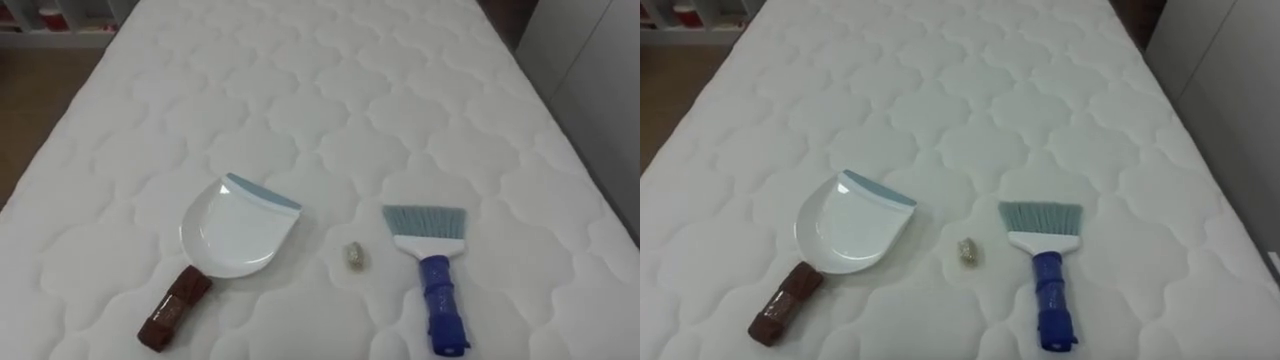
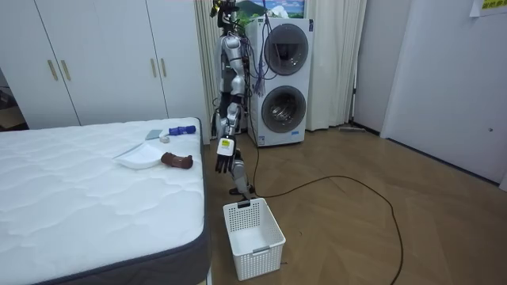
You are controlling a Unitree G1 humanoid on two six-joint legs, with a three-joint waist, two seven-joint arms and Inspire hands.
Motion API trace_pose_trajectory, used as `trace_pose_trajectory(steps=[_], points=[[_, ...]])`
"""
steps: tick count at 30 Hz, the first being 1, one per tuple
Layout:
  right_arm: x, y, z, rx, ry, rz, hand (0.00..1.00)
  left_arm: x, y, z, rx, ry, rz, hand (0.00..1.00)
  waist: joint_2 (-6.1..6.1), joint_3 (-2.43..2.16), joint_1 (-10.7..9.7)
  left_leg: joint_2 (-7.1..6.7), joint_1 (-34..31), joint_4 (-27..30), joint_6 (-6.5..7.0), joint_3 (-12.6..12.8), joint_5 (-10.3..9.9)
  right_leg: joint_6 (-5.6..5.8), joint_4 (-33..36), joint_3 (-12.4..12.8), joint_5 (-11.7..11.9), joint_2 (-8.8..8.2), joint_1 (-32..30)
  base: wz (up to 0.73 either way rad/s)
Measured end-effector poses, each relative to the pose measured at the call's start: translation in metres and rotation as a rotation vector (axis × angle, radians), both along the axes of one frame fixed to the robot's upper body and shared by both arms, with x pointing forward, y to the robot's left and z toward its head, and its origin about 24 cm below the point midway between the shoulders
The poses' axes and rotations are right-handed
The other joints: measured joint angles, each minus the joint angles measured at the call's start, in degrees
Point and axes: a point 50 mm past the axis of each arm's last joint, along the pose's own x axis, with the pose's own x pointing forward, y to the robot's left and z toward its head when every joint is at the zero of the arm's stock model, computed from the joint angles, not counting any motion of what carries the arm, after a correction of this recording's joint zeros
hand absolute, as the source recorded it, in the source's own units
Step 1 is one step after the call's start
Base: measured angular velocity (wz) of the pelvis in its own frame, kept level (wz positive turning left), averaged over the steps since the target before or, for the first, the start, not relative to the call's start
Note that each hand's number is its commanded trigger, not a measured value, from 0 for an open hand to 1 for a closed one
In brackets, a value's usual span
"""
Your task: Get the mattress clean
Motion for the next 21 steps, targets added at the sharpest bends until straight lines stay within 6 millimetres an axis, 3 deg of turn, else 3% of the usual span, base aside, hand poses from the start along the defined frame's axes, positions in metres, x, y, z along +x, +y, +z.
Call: trace_pose_trajectory(steps=[3, 8, 11, 16, 19, 21], points=[[0.000, 0.000, 0.000, 0.004, -0.005, -0.024, 0.00, 0.006, 0.002, 0.002, 0.035, -0.040, 0.000, 0.00, 0.14, -0.03, 0.00, 0.00, -0.15, 0.07, 0.00, -0.07, 0.00, 0.00, 0.01, -0.08, 0.00, 0.00, -0.12, 0.00], [0.008, -0.002, 0.002, -0.005, -0.044, -0.019, 0.00, 0.052, 0.007, 0.020, 0.110, -0.292, -0.016, 0.00, -0.38, 0.20, 0.03, -0.04, -1.29, -0.02, -0.08, -0.22, 0.05, 0.00, 0.01, -0.37, 0.00, -0.01, -1.04, 0.03], [0.010, -0.004, 0.002, -0.010, -0.065, -0.022, 0.00, 0.067, 0.006, 0.026, 0.134, -0.383, -0.024, 0.00, -0.41, -0.08, -0.16, -0.06, -1.25, 0.06, -0.10, -0.20, 0.13, 0.00, 0.02, -0.40, 0.00, -0.02, -0.98, 0.00], [0.007, -0.003, 0.002, -0.003, -0.077, -0.045, 0.00, 0.084, 0.007, 0.039, 0.185, -0.512, -0.026, 0.00, -0.54, -0.12, 0.09, -0.08, -1.46, 0.10, -0.11, -0.33, 0.19, 0.01, -0.05, -0.34, 0.00, 0.07, -1.13, 0.00], [0.008, -0.004, 0.003, -0.009, -0.088, -0.049, 0.00, 0.098, 0.007, 0.048, 0.190, -0.581, -0.034, 0.00, -0.12, -0.50, 0.08, -0.11, -2.23, 0.53, -0.08, -0.28, 0.21, 0.01, 0.00, -0.38, 0.01, -0.08, -1.81, 0.00], [0.009, -0.004, 0.003, -0.013, -0.093, -0.048, 0.00, 0.106, 0.006, 0.052, 0.195, -0.614, -0.039, 0.00, 0.24, -0.51, 0.08, -0.18, -2.61, 0.61, -0.02, -0.25, 0.28, 0.02, 0.00, -0.28, 0.01, -0.15, -2.17, 0.00]])
